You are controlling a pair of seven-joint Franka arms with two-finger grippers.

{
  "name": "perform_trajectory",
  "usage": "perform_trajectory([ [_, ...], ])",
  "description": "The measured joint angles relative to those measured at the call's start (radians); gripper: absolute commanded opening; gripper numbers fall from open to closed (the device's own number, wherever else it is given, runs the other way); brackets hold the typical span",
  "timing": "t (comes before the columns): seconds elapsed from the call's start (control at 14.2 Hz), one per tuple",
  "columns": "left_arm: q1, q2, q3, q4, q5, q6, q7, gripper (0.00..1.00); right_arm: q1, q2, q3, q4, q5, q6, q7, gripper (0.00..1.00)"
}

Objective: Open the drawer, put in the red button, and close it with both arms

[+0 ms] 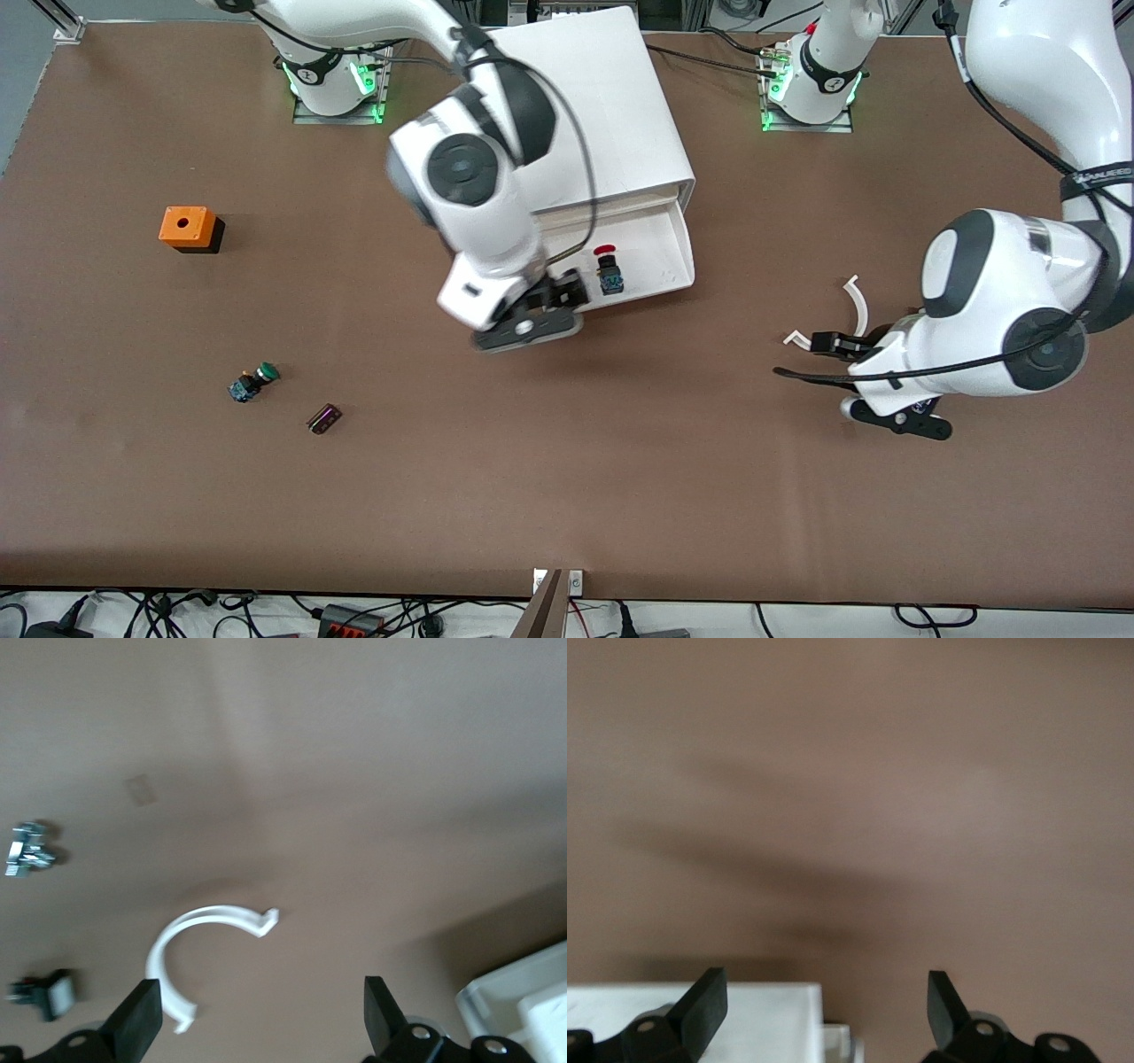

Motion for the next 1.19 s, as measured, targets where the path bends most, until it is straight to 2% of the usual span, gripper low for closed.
perform_trajectory([
  [0.28,-0.010,0.006,-0.094,-0.117,-0.002,0.202,-0.261,1.00,-0.072,-0.013,-0.069,-0.002,-0.013,-0.084,-0.065,1.00],
  [0.42,-0.030,0.011,-0.127,-0.181,-0.002,0.341,-0.369,1.00,-0.144,-0.013,-0.076,-0.003,-0.013,-0.092,-0.147,1.00],
  [0.63,-0.118,0.019,-0.138,-0.270,-0.002,0.511,-0.515,1.00,-0.250,-0.025,-0.077,-0.003,-0.013,-0.129,-0.235,1.00],
  [0.98,-0.218,0.034,-0.141,-0.309,-0.002,0.536,-0.619,1.00,-0.347,-0.065,-0.078,-0.003,-0.013,-0.191,-0.243,1.00],
  [1.19,-0.230,0.034,-0.177,-0.334,-0.002,0.460,-0.700,1.00,-0.391,-0.088,-0.078,-0.005,-0.013,-0.230,-0.243,1.00],
])
